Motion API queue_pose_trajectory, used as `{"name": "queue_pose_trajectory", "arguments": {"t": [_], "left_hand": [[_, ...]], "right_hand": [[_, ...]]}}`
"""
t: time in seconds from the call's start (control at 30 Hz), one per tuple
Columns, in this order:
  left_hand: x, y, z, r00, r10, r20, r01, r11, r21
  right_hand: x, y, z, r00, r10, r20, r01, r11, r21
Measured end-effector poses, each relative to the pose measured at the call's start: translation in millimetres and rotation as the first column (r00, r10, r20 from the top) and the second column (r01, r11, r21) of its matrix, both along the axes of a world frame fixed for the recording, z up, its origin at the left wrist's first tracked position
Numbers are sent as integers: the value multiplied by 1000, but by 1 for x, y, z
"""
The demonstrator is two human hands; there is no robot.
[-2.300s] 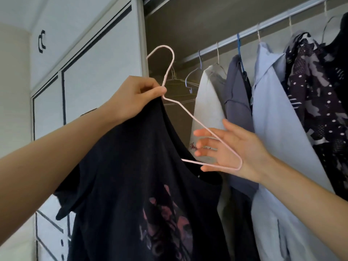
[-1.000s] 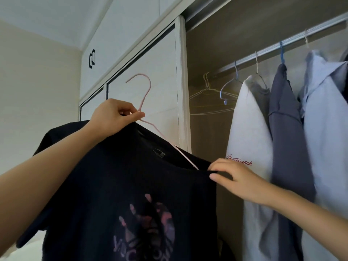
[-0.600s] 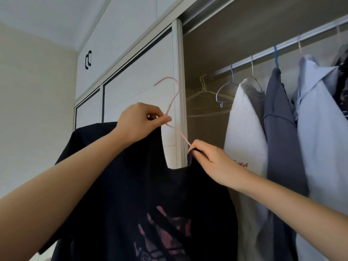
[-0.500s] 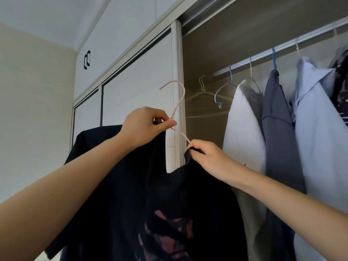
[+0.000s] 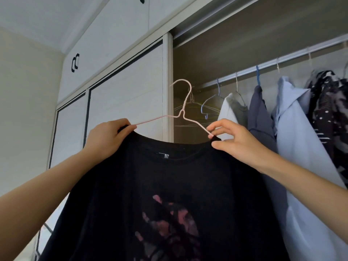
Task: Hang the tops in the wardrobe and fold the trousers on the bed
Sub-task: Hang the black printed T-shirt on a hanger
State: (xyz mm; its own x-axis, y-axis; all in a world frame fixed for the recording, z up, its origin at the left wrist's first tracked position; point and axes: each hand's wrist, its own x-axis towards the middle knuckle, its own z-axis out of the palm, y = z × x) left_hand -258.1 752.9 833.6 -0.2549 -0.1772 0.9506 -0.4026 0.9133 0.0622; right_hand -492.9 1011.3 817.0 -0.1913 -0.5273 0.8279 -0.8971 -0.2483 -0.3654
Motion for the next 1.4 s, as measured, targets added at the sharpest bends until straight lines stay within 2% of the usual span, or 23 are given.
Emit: {"name": "queue_pose_trajectory", "arguments": {"t": [0.13,0.23,0.37,0.47,0.63,0.7,0.77,0.83,1.0,1.17,1.23,1.27,1.3,1.37,1.4], "left_hand": [[-6,0,-1,997,59,-59,-60,998,-21],[-10,0,-3,996,66,-68,-69,997,-33],[-26,10,-1,990,-111,-82,114,993,41],[-37,19,0,977,-200,-73,202,979,29],[-51,25,9,971,-235,-48,236,971,25],[-53,22,13,975,-213,-61,215,976,19],[-55,17,13,976,-195,-101,199,980,26],[-58,14,11,973,-178,-145,185,982,31],[-76,22,6,963,-206,-172,208,978,-7],[-94,39,-7,945,-271,-183,265,963,-57],[-101,46,-13,937,-283,-206,279,959,-50],[-104,48,-14,932,-288,-221,287,957,-39],[-107,50,-15,928,-290,-235,291,956,-32],[-113,53,-16,919,-300,-256,301,953,-35],[-115,55,-16,914,-312,-260,312,949,-41]], "right_hand": [[-17,10,4,980,-193,-49,193,981,-14],[-20,15,0,972,-205,-118,206,978,-1],[-13,19,0,986,-145,-82,139,988,-74],[-12,22,0,982,-163,-91,156,985,-74],[-8,24,0,974,-202,-104,191,976,-101],[-12,29,0,937,-311,-161,292,947,-135],[-17,40,-1,830,-480,-283,451,877,-165],[-17,50,-4,712,-582,-393,553,810,-197],[5,56,0,516,-643,-566,575,750,-327],[21,55,14,140,-687,-713,687,586,-429],[25,59,16,46,-709,-704,715,516,-472],[26,63,15,37,-723,-690,694,516,-502],[26,68,15,66,-730,-680,673,536,-510],[28,80,12,197,-714,-672,724,568,-391],[27,85,9,323,-681,-657,726,623,-289]]}}
